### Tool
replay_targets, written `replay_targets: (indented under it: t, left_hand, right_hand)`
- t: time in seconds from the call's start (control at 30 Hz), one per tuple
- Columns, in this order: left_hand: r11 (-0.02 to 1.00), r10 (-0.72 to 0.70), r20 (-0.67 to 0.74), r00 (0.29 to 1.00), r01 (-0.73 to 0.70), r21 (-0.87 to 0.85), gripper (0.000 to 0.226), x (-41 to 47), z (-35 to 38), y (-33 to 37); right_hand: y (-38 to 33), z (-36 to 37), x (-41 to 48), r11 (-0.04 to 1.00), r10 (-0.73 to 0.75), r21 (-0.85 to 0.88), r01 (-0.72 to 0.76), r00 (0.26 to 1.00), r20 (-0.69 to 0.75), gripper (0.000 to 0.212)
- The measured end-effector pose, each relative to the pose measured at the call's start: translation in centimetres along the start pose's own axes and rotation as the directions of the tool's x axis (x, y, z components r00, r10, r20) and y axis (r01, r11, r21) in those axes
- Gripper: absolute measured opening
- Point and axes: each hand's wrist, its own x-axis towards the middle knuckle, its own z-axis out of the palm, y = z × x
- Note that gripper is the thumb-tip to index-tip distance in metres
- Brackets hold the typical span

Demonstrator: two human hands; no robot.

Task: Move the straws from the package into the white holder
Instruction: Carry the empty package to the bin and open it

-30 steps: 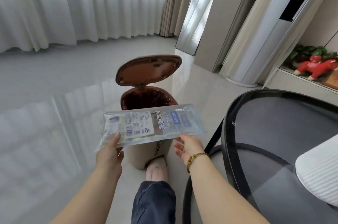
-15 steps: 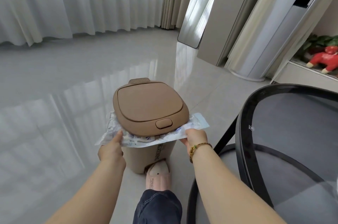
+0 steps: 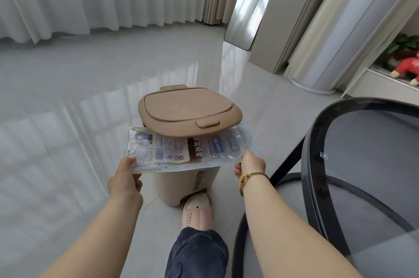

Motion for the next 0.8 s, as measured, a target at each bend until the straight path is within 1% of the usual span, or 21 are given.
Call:
replay_targets:
  t: [0.1, 0.13, 0.17, 0.27, 0.33, 0.4, 0.5, 0.57, 0.63, 0.7, 0.77, 0.8]
  left_hand:
    - [1.0, 0.009, 0.02, 1.0, -0.009, 0.014, 0.005, 0.4, 0.5, 0.5]
    - [1.0, 0.017, 0.038, 0.999, -0.018, 0.02, 0.01, 0.5, 0.8, 0.6]
    - [0.999, 0.027, 0.051, 0.998, -0.029, 0.027, 0.016, 0.6, 1.2, 0.7]
    - [0.996, 0.069, 0.05, 0.996, -0.071, 0.054, 0.033, 0.9, 2.2, 0.8]
    - [0.99, 0.087, 0.049, 0.995, -0.092, 0.105, 0.045, 1.1, 2.4, 0.8]
    - [0.981, 0.087, 0.084, 0.993, -0.1, 0.164, 0.052, 1.2, 2.3, 0.8]
    - [0.967, 0.068, 0.122, 0.99, -0.096, 0.235, 0.06, 0.9, 1.6, 0.8]
    - [0.945, 0.104, 0.094, 0.99, -0.128, 0.301, 0.063, 0.2, 0.7, 0.8]
    - [0.92, 0.164, 0.027, 0.986, -0.163, 0.355, 0.062, -0.9, -0.3, 0.8]
    - [0.905, 0.251, -0.03, 0.967, -0.224, 0.361, 0.051, -2.4, -1.2, 0.9]
    - [0.894, 0.318, -0.041, 0.947, -0.285, 0.345, 0.039, -4.1, -1.8, 1.6]
    - [0.884, 0.347, -0.024, 0.938, -0.318, 0.343, 0.035, -5.0, -2.0, 2.0]
  right_hand:
    - [-0.6, 0.4, 0.0, 0.997, -0.078, 0.014, 0.078, 0.997, -0.019, 0.028]
    - [-0.9, 0.5, 0.1, 0.995, -0.098, 0.032, 0.098, 0.995, -0.019, 0.027]
    - [-1.3, 0.6, 0.2, 0.992, -0.104, 0.069, 0.105, 0.995, -0.011, 0.03]
    - [-2.1, 0.9, 0.5, 0.978, -0.092, 0.192, 0.081, 0.995, 0.05, 0.048]
    - [-2.1, 1.1, 0.5, 0.977, -0.103, 0.194, 0.086, 0.991, 0.08, 0.05]
    - [-1.9, 1.0, 0.4, 0.976, -0.12, 0.193, 0.1, 0.989, 0.091, 0.045]
    - [-1.6, 0.5, 0.0, 0.976, -0.125, 0.187, 0.11, 0.99, 0.07, 0.045]
    - [-1.5, 0.0, -0.7, 0.979, -0.152, 0.143, 0.145, 0.988, 0.034, 0.045]
    - [-1.8, -0.6, -1.9, 0.978, -0.195, 0.07, 0.194, 0.981, -0.005, 0.041]
    - [-2.2, -1.3, -3.4, 0.968, -0.249, -0.03, 0.248, 0.968, -0.018, 0.038]
    - [-2.9, -2.4, -5.6, 0.943, -0.318, -0.1, 0.318, 0.948, 0.015, 0.037]
    - [-3.1, -2.8, -6.7, 0.93, -0.345, -0.116, 0.348, 0.937, 0.049, 0.037]
